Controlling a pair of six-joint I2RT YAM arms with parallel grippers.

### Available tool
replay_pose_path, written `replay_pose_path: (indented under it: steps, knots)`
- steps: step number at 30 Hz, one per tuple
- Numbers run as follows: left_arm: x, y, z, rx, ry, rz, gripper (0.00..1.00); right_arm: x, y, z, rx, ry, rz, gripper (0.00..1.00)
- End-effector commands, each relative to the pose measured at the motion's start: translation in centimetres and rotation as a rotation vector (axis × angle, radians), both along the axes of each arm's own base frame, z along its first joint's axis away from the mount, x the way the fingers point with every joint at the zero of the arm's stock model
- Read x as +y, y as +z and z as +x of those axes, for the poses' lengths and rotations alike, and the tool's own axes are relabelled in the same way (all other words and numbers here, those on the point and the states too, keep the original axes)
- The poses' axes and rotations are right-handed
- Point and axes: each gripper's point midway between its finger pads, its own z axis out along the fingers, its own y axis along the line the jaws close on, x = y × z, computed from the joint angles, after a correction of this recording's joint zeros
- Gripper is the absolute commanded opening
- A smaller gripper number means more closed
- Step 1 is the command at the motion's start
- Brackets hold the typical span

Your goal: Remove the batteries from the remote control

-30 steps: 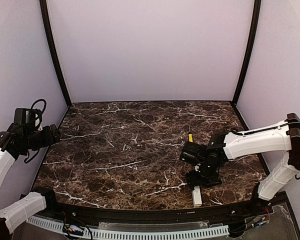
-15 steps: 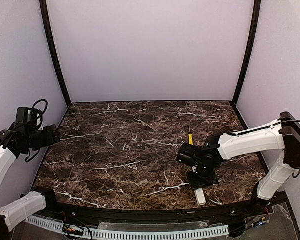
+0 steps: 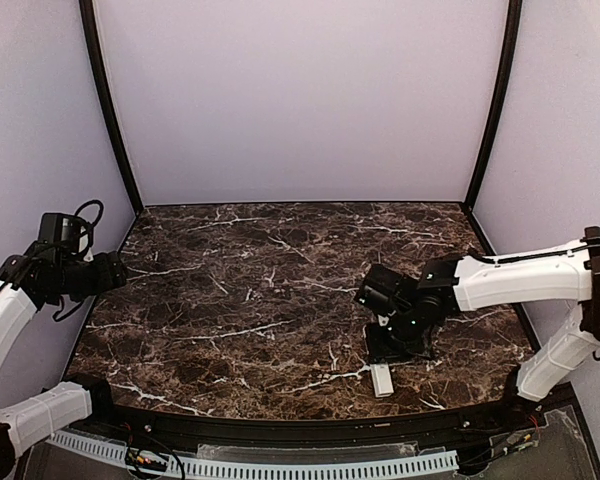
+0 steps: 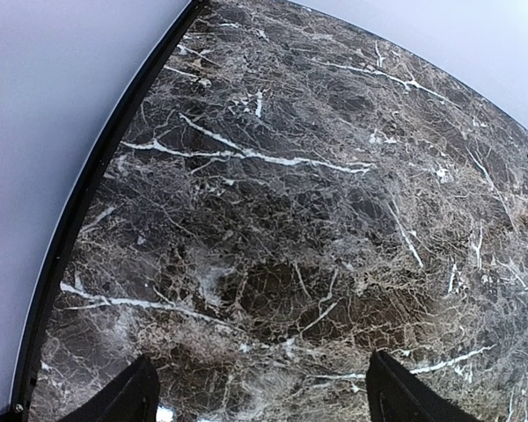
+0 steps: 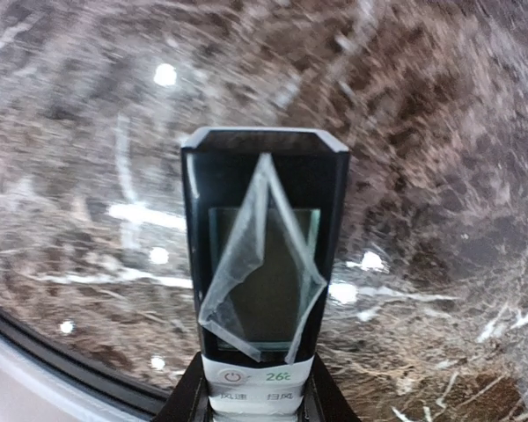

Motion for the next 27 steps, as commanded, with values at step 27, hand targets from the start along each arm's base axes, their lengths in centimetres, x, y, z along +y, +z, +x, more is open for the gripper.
replay_pose_path:
  steps: [27]
  knots:
    - [-6.6, 1.0, 0.7, -0.068, -0.333, -0.219, 0.81, 16.1, 22.6, 2.2, -0.299, 0.725, 1.192, 0.15]
